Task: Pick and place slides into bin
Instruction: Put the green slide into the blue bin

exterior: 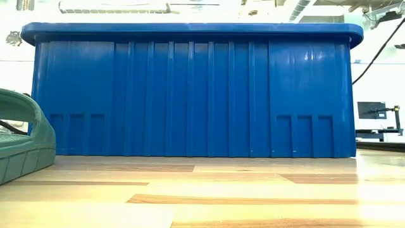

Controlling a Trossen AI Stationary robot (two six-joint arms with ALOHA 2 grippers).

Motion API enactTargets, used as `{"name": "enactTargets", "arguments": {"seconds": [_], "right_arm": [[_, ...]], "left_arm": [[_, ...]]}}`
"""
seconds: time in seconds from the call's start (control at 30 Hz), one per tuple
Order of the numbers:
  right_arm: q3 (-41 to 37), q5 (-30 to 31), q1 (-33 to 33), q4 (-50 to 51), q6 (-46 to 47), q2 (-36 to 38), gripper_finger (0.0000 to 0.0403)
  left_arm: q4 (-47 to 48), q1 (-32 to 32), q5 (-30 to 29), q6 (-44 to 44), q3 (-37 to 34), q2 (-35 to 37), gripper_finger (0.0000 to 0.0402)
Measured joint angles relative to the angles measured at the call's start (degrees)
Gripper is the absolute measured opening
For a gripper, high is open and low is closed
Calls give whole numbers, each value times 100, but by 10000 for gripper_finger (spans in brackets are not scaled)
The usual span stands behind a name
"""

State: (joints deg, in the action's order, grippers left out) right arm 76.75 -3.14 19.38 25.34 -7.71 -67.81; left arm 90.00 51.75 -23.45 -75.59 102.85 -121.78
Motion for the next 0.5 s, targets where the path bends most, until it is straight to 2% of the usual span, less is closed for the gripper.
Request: {"name": "enactTargets", "arguments": {"seconds": [0.23, 0.5], "right_arm": [[0, 2, 0, 20, -28, 0, 249], [0, 4, 0, 114, -28, 0, 249]], "left_arm": [[-2, -115, -406, 207, 0, -2, 139], [-337, -127, -423, 395, -2, -11, 139]]}}
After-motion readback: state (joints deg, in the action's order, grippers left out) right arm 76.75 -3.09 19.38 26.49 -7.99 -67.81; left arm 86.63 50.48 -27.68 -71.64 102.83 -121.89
